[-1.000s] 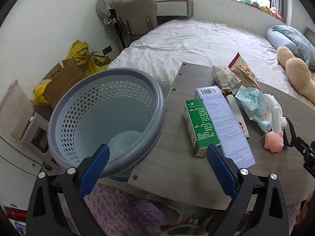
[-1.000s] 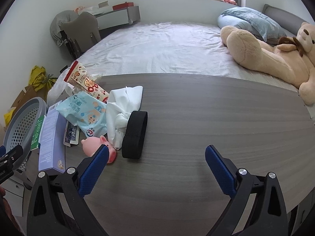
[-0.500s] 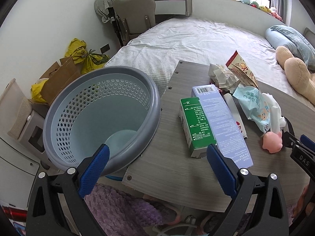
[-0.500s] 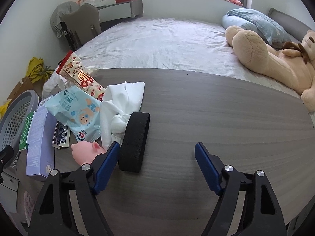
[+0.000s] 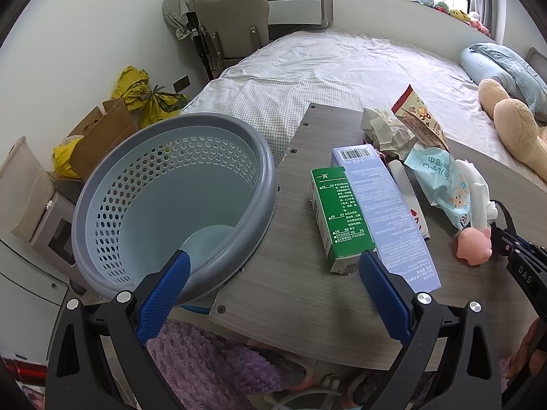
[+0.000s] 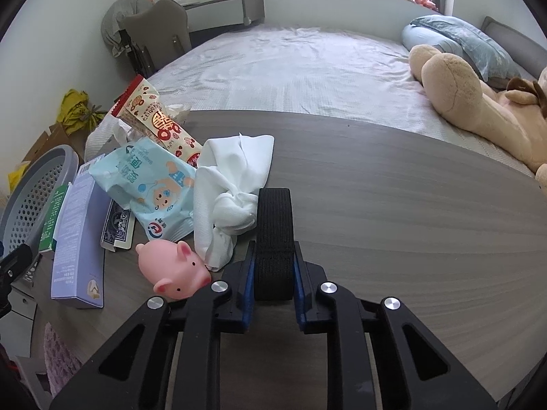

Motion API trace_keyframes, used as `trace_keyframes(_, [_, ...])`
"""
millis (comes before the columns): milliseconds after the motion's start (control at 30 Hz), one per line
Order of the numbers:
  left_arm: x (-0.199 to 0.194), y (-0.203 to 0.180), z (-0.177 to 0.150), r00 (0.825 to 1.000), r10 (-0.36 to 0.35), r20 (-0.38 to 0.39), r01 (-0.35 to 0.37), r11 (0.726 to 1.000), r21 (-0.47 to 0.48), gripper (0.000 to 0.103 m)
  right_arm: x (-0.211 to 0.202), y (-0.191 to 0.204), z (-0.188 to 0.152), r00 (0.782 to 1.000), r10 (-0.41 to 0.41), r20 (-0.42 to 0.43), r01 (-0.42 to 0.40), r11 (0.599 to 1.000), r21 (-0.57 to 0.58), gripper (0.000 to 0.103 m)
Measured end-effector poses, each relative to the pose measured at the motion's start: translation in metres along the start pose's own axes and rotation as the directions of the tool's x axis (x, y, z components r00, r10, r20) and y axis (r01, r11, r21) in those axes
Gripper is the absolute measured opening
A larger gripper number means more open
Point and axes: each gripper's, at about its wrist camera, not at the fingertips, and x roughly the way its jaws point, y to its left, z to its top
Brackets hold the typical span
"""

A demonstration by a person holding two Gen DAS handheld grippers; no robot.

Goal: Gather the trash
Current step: 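Lift the black band with the right gripper while the left gripper grasps the green box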

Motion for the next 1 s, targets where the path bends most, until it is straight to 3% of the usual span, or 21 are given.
trace_keyframes(433, [0.005, 0.003, 0.001, 1.0, -0.016, -0.012, 0.015, 1.0, -0.018, 0.094, -0.023, -0.015, -0.002, 0.998, 0.048, 0.037, -0.05, 0.997, 0.05, 0.019])
trace_keyframes(1000, [0.022, -0.014, 0.005, 0.998, -0.033, -0.044, 0.034, 0.999, 0.001, 0.094, -0.024, -0.021, -0.006, 0.997, 0.075, 0.033, -0.077, 0.995, 0.069, 0.019])
